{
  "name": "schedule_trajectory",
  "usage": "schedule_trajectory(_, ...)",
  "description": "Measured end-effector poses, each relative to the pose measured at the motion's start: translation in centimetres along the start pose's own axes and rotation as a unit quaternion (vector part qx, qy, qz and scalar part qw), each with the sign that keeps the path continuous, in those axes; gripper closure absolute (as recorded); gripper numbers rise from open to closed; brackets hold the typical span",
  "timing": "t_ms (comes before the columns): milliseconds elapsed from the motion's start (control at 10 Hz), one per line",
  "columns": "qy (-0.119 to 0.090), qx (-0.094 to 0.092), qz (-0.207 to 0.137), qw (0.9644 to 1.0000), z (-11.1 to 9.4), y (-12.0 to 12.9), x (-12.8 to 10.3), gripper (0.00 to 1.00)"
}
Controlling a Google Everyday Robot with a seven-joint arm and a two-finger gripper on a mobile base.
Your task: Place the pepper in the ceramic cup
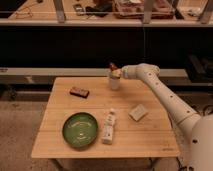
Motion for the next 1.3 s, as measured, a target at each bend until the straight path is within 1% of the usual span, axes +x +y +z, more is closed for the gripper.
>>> schedule_trajectory(100,-0.003,-0.003,-0.003,1.0,0.2,0.1,0.0,0.69)
schedule_trajectory(200,-0.006,-0.01,-0.01,0.9999,0.3,0.4,0.2,0.55)
schedule_trajectory(400,-0.009,-0.016,-0.012,0.9998,0.4,0.8,0.2,0.35)
schedule_trajectory(500,-0.01,-0.017,-0.011,0.9998,0.4,0.9,0.2,0.26)
schedule_trajectory(600,-0.01,-0.017,-0.01,0.9998,0.3,0.9,0.2,0.21)
schedule_trajectory(700,-0.011,-0.016,-0.009,0.9998,0.2,0.9,0.1,0.2)
schedule_trajectory(1100,-0.012,-0.012,-0.001,0.9998,-0.4,1.1,0.0,0.2)
schedule_trajectory(1300,-0.012,-0.009,0.014,0.9998,-1.0,1.7,-0.2,0.2)
